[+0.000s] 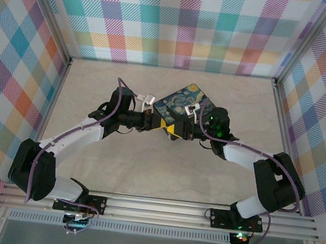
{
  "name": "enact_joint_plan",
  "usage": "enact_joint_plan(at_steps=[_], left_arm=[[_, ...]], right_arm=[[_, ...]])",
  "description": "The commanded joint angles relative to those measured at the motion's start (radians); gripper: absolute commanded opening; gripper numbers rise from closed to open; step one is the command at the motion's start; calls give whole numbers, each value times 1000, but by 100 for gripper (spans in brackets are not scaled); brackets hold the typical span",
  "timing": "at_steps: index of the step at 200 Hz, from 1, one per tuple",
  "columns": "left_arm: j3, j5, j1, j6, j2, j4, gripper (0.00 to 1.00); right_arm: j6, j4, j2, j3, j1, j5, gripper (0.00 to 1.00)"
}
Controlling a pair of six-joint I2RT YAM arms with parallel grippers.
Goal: Unlock the padlock with the key
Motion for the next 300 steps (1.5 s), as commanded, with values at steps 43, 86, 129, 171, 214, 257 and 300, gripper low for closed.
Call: enact_joint_plan(at_steps=[43,86,129,171,214,257,300], left_arm=[[23,17,-7,-8,-24,27,0],[30,-29,-4,-11,-15,5,3],[50,-127,10,-13,-1,-69,58],[74,-378,-38,-79,10,-165,64],[154,-653,-201,-160,186,-219,64],[390,-643,-348,-173,467,-229,62],[546,-691,-412,-244,647,-236,62]], right_arm=[[8,63,-13,-24,7,-33,11],[-5,51,-50,-40,7,-28,4],[-128,-140,-94,-36,-1,16,0],[-251,-361,-146,-21,-60,58,0],[-415,-705,-236,9,-271,141,0],[-492,-888,-259,41,-404,256,0],[-441,-896,-263,21,-463,437,0]])
